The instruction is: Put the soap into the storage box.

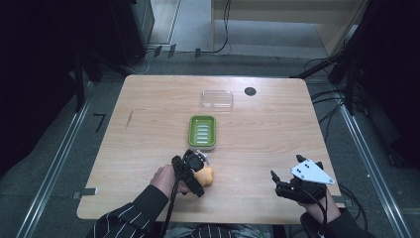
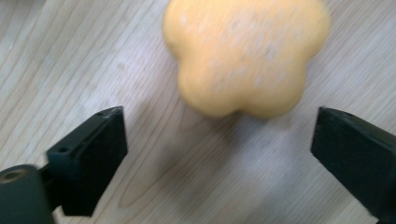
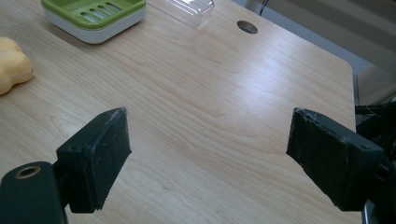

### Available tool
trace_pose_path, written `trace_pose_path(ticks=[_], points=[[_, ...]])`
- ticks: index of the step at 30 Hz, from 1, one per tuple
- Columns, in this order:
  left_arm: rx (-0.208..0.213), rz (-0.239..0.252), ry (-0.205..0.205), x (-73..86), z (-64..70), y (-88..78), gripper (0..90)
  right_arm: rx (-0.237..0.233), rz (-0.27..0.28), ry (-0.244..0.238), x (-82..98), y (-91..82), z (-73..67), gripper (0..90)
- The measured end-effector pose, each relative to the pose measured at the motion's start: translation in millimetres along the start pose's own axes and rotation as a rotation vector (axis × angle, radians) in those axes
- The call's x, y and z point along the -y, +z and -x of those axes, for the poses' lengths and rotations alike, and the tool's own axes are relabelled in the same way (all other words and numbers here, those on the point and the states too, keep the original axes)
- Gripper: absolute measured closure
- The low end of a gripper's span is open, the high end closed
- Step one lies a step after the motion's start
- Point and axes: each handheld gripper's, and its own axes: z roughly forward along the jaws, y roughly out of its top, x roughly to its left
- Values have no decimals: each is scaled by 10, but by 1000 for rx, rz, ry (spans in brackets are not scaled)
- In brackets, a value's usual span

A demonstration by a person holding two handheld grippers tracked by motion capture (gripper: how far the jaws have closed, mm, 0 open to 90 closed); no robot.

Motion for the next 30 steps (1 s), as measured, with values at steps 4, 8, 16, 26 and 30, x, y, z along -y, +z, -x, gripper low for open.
trace_pose_path(ticks=[4,8,16,26,30], points=[[15,7,10,-65,33,43,106,-1,-3,-4,0,0,-1,137],[1,8,29,-101,68,54,181,1,2,-1,6,-5,6,137],[0,33,51,-70,27,47,384,1,3,-1,6,-10,3,137],[-17,35,57,-47,4,24,287,2,1,-1,7,-12,3,137],[-7,39,66,-76,18,-5,241,1,2,0,7,-10,5,138]])
